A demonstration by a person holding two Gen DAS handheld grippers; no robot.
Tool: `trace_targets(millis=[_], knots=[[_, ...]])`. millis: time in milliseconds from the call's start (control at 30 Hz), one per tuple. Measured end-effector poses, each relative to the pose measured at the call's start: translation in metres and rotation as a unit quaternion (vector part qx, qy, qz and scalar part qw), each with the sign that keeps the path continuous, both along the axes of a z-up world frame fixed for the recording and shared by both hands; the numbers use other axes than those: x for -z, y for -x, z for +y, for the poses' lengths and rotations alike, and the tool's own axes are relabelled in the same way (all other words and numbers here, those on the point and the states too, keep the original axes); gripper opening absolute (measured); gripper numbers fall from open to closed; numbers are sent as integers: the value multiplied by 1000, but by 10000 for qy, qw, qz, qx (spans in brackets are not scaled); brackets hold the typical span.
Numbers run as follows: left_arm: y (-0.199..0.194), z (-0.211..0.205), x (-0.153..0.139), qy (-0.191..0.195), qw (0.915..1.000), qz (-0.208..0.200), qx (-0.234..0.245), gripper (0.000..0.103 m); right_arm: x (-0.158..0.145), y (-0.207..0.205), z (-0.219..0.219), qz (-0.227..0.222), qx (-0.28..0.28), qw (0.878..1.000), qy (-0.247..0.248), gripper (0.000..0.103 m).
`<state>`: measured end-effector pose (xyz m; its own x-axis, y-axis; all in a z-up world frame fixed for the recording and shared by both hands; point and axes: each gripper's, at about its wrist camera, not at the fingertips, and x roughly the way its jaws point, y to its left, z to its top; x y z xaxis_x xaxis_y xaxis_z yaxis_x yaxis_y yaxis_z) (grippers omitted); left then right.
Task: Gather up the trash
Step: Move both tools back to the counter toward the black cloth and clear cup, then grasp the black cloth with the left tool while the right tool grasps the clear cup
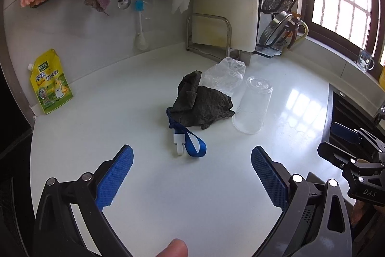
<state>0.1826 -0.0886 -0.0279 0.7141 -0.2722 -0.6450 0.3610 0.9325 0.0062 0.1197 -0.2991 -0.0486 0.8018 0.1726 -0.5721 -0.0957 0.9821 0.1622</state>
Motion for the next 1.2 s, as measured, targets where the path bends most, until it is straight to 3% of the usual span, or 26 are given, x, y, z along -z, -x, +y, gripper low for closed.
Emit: trace_targets(millis=[200, 300, 500, 567, 633, 667, 867, 900, 1000, 1200], knots=[[-61, -9, 19, -241, 9995, 114, 164, 96, 12, -69, 5, 221, -26, 9998, -8, 74], [-89, -13, 29, -74, 9986, 263, 449, 96, 16, -91, 6, 222, -110, 9994, -257, 74], [-137, -20, 46, -202, 9977, 425, 496, 96, 23, -130, 13, 286, -20, 9994, -194, 73], [-146, -23, 49, -276, 9972, 416, 549, 95, 28, -140, 14, 418, -104, 9989, -201, 45], [-152, -27, 51, -364, 9965, 377, 650, 86, 28, -139, 14, 381, -127, 9989, -236, 40], [-154, -28, 53, -387, 9961, 394, 687, 75, 27, -136, 15, 328, -167, 9991, -214, 39], [-160, -37, 57, -388, 9934, 469, 969, 58, 24, -104, 8, 163, -163, 9990, -395, 38], [-159, -38, 58, -375, 9926, 491, 1044, 42, 24, -98, 8, 147, -147, 9990, -405, 38], [-154, -41, 58, -448, 9914, 416, 1155, 21, 24, -79, 7, 104, -98, 9991, -389, 38], [-135, -37, 41, -261, 9923, 141, 1202, 12, 31, -57, 5, 124, -15, 9990, -426, 38]])
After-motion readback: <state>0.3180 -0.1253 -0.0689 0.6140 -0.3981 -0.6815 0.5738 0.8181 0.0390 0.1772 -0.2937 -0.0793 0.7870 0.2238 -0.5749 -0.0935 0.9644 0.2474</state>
